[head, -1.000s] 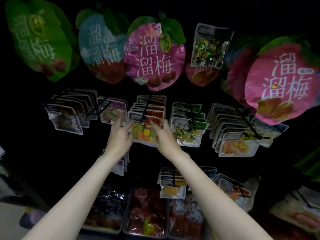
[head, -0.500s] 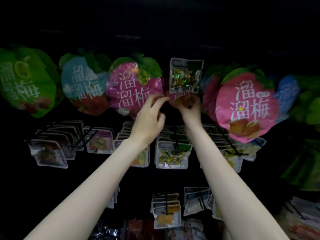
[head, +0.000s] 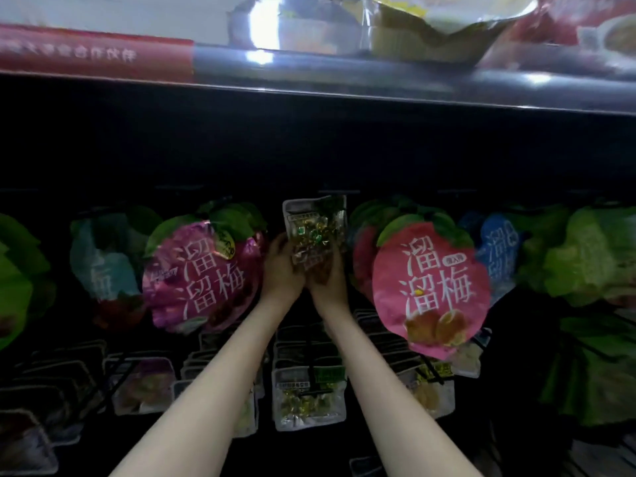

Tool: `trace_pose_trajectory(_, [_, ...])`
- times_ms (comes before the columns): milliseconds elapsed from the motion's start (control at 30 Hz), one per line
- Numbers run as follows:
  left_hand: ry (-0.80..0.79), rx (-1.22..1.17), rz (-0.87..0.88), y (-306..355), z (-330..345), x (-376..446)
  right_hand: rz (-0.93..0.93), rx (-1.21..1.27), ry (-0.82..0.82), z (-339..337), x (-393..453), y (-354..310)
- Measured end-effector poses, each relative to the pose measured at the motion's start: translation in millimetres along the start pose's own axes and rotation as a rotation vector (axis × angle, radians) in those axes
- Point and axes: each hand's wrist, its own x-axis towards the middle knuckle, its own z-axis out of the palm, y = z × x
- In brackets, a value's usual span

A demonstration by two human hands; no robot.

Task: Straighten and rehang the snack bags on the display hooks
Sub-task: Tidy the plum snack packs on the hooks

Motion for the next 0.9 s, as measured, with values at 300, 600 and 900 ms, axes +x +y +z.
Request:
trace_pose_trajectory(300, [-0.054, -0.229, -0.059, 14.9, -4.4, -3.7, 0.041, 0.033, -0.063, -5.5, -3.8, -4.0])
trace_pose_trajectory(600, [-0.063, -0.385, 0.013, 34.1, -37.9, -22.1, -0.06, -0.013, -0.111, -12.0, -24.7, -15.5])
trace_pose_trajectory(900, [-0.003, -0.608, 0.109, 52.8, -110.4, -53.5, -0.271, -0.257, -0.047, -17.3, -74.0, -50.2])
